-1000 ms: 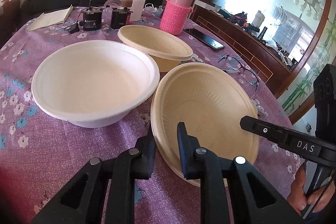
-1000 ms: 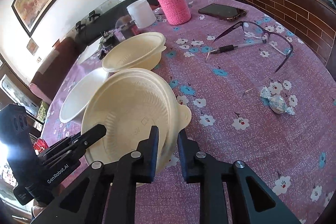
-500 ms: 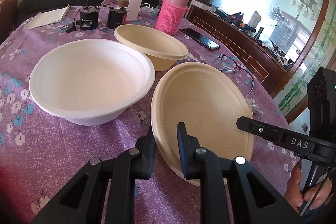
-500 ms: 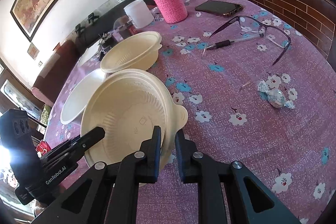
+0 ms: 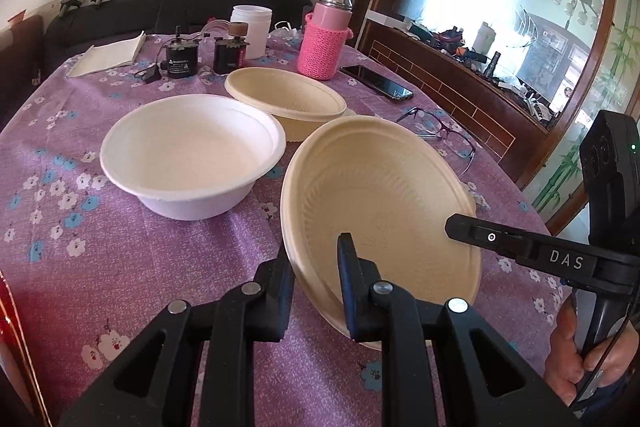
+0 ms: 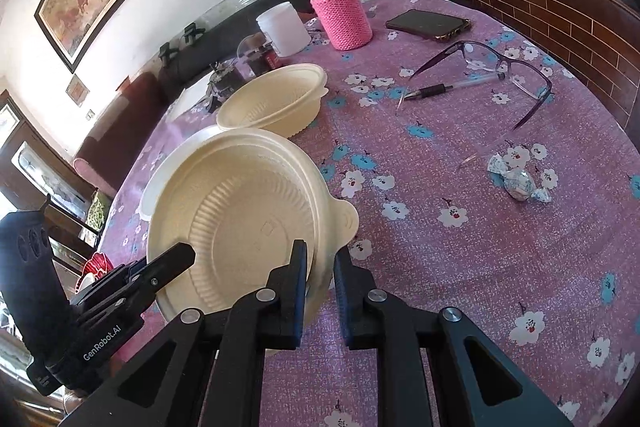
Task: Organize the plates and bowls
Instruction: 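Carry the cream bowl with the left gripper over the white bowl on the plates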
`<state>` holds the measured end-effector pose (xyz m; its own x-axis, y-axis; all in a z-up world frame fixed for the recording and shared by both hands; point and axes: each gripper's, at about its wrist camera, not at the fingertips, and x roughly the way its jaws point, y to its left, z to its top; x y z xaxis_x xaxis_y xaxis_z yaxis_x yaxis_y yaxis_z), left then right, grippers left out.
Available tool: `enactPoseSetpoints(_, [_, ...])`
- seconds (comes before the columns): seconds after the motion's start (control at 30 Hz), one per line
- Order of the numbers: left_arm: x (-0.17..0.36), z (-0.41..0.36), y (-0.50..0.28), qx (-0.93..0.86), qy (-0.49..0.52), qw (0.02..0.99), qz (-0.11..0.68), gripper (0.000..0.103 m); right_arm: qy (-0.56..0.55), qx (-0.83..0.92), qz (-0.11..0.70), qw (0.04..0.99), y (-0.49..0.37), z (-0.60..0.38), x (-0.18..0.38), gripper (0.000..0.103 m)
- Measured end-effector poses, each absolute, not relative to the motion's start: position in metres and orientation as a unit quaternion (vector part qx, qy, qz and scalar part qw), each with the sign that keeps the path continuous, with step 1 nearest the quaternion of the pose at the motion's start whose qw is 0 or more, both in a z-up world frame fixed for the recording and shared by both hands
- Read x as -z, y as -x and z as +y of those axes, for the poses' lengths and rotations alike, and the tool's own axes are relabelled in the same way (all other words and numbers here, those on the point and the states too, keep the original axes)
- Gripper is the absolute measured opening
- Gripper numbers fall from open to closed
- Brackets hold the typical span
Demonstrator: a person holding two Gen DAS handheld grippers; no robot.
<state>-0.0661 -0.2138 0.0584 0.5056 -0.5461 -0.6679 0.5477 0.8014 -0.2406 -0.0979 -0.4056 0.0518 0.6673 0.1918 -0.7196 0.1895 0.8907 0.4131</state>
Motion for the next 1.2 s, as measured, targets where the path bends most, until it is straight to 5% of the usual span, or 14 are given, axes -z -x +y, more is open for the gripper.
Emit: enactPoseSetpoints(1.2, [-0.102,-0.041,0.139,0.19,0.073,0.923,0.327,0.023,-0.176,-0.19,0.414,0.873,0.082,-0.253,-0.102,0.015])
